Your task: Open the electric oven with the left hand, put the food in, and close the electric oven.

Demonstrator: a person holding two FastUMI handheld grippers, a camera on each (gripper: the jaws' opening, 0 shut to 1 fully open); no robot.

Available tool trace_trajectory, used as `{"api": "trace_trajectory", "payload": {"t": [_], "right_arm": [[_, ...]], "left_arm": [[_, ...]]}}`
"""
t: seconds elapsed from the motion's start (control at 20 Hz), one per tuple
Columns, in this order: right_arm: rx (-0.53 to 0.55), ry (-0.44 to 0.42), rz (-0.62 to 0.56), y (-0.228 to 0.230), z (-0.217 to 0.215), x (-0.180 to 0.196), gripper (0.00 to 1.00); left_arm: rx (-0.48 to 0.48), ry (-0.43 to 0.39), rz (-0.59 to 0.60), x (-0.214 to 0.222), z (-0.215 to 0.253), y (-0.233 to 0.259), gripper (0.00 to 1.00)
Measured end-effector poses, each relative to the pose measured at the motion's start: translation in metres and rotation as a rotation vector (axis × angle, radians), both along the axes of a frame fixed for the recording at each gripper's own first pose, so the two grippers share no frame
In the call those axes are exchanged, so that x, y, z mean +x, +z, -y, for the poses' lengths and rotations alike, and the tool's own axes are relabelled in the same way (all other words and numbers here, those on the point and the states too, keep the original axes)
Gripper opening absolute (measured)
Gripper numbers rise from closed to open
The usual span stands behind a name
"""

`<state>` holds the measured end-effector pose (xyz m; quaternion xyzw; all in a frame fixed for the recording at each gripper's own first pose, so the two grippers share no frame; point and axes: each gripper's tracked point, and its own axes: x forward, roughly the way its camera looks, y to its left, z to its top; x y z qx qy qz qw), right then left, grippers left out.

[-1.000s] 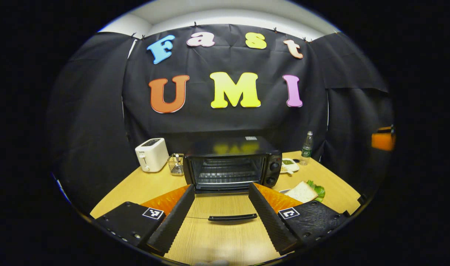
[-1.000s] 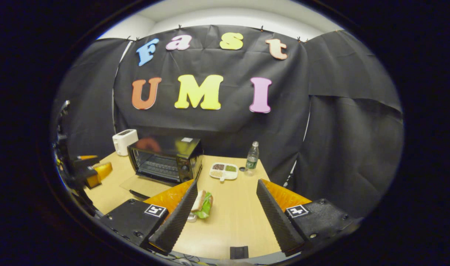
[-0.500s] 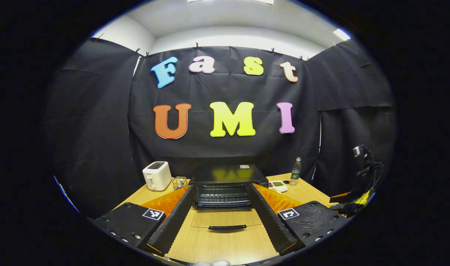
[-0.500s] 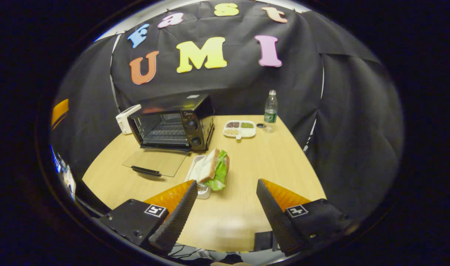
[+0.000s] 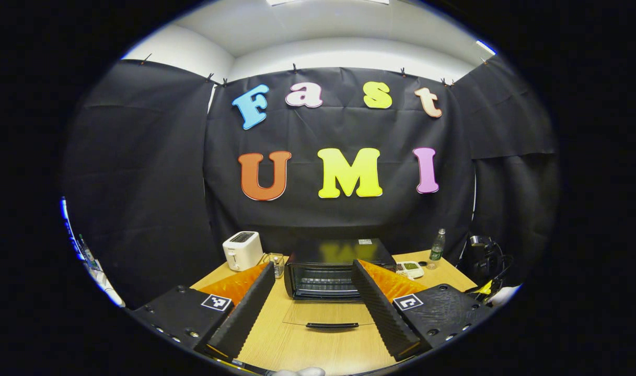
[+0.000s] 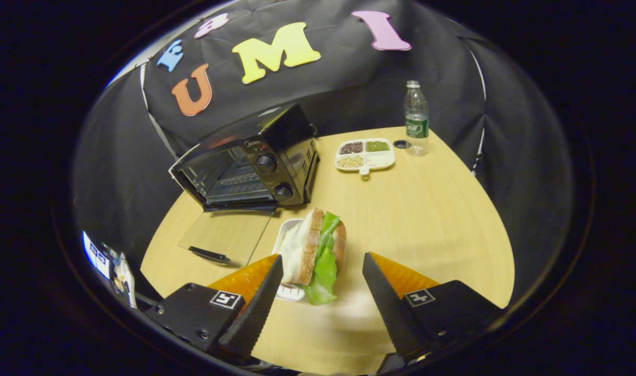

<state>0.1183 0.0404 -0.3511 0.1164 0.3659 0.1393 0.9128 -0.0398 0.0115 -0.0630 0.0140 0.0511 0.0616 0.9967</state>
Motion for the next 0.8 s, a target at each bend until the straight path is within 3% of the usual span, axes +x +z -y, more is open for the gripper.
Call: {"api": "trace_trajectory", "payload": {"t": [0.05, 0.1, 0.15, 0.3, 0.35, 0.4, 0.65, 0.75, 0.8], "right_arm": [[0.017, 0.015, -0.025, -0.007, -0.004, 0.005, 0.90], [0.024, 0.021, -0.042, -0.012, -0.004, 0.009, 0.90], [0.033, 0.027, -0.060, -0.016, -0.003, 0.013, 0.89], [0.083, 0.076, -0.138, -0.028, -0.015, 0.017, 0.85], [0.099, 0.079, -0.154, -0.030, -0.016, 0.019, 0.80], [0.106, 0.078, -0.165, -0.032, -0.014, 0.021, 0.76], [0.218, 0.067, -0.217, -0.024, -0.016, 0.020, 0.47], [0.219, 0.077, -0.214, -0.020, -0.019, 0.017, 0.39], [0.218, 0.081, -0.205, -0.016, -0.022, 0.016, 0.42]], "left_arm": [[-0.001, 0.006, -0.003, 0.002, 0.002, 0.000, 0.96], [-0.004, 0.010, -0.008, 0.004, 0.003, -0.002, 0.89], [-0.006, 0.015, -0.016, 0.006, 0.005, -0.003, 0.96], [-0.009, 0.036, -0.033, 0.009, 0.006, -0.007, 0.96], [-0.010, 0.040, -0.040, 0.010, 0.006, -0.008, 0.89], [-0.010, 0.043, -0.043, 0.010, 0.007, -0.009, 0.96], [-0.013, 0.047, -0.054, 0.017, 0.014, -0.011, 0.96], [-0.022, 0.042, -0.060, 0.018, 0.014, -0.014, 0.96], [-0.025, 0.040, -0.062, 0.018, 0.013, -0.014, 0.96]]}}
